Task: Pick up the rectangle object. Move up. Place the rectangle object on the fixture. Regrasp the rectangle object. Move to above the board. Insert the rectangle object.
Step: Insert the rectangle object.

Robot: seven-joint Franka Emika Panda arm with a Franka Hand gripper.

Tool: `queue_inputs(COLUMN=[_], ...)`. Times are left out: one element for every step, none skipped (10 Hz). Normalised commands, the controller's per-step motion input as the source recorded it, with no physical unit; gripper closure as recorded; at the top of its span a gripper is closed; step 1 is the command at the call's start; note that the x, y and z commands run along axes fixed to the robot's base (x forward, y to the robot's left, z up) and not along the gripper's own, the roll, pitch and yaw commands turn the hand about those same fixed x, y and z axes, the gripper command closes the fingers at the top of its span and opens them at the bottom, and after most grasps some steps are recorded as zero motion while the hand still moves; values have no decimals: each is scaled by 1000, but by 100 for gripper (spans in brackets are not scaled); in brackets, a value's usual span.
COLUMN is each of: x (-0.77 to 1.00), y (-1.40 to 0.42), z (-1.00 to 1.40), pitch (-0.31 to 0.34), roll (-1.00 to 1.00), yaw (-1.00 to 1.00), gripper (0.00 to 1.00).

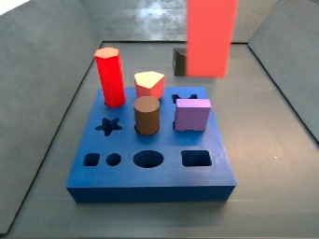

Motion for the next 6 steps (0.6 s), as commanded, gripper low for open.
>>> queue_inputs(x=[-386, -120, 0, 0, 0, -23], y=[-783, -317, 0, 0, 0, 0], z=[-71, 0, -17, 0, 0, -34], pitch=[-117, -59, -41, 0, 0, -37], roll=[336, 154, 0, 4, 4, 9], yaw=[0, 31, 0, 0, 0, 0], gripper=[100, 100, 100, 100, 100, 100])
